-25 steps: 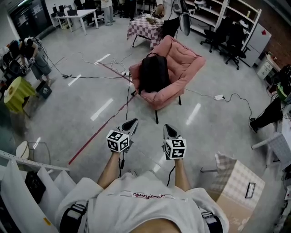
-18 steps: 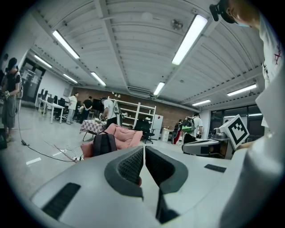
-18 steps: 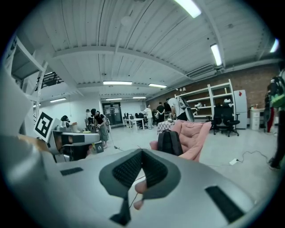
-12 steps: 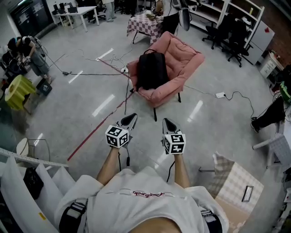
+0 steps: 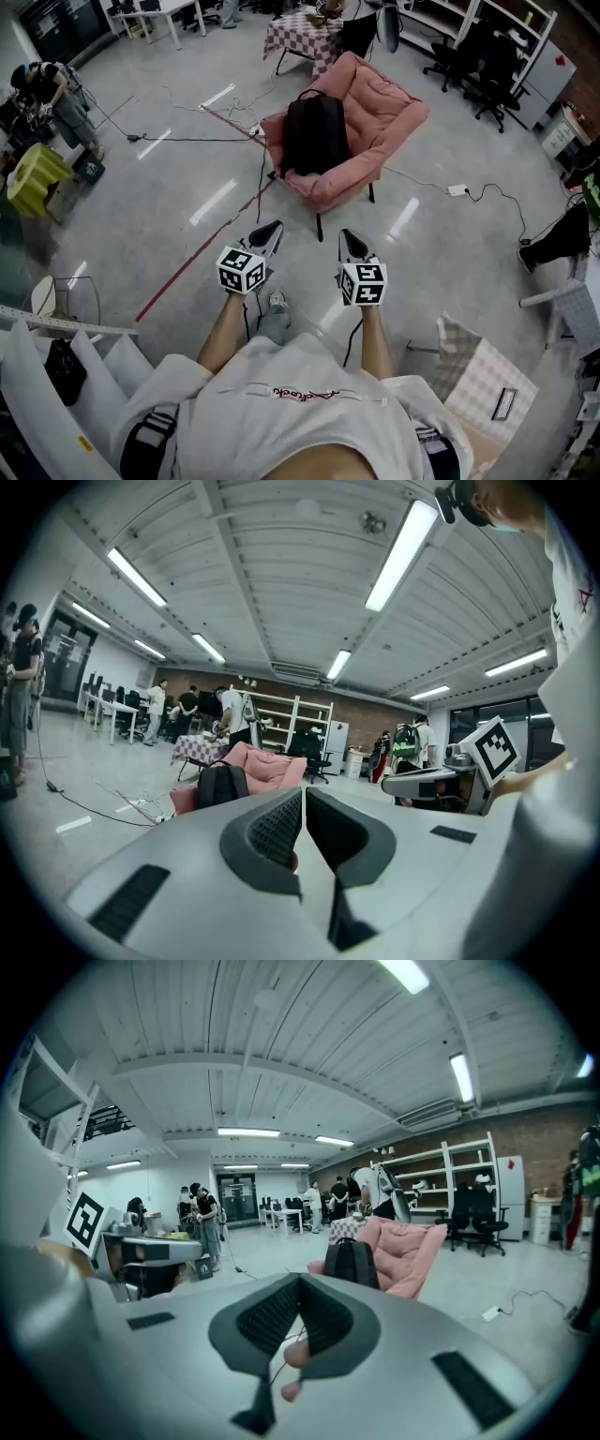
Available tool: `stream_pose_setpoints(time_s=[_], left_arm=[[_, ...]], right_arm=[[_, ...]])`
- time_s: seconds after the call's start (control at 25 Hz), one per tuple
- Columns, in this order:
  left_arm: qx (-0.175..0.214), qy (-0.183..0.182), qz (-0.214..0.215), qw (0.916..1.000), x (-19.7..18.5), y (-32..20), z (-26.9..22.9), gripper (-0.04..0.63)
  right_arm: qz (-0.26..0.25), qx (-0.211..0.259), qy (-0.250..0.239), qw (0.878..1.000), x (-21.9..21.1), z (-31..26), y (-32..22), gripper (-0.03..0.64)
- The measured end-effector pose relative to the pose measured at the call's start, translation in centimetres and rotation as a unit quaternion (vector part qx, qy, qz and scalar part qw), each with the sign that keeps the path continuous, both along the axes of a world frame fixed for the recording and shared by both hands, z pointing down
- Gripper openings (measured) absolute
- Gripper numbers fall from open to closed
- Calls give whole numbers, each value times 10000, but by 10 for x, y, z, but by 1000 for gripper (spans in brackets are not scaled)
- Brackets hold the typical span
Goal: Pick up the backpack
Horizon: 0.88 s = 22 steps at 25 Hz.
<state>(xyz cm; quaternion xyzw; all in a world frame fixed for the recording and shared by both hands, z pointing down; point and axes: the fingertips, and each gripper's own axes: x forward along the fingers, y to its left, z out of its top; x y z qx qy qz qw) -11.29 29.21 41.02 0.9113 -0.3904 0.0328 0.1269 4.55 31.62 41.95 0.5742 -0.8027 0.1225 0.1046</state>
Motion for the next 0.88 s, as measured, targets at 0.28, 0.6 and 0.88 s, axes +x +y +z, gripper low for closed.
stream_pose_setpoints(time_s=[0.28, 0.6, 0.88], left_arm=[[52, 40, -57, 10000, -13, -62, 5, 21], [-19, 341, -79, 9994, -38, -138, 2, 21], [-56, 415, -13, 9991, -55, -194, 4, 21]], right_arm=[[87, 37, 135, 9999, -2, 0, -60, 18], [269, -16, 297, 9992, -12, -8, -132, 18], [330, -67, 348, 9988, -31, -6, -183, 18]])
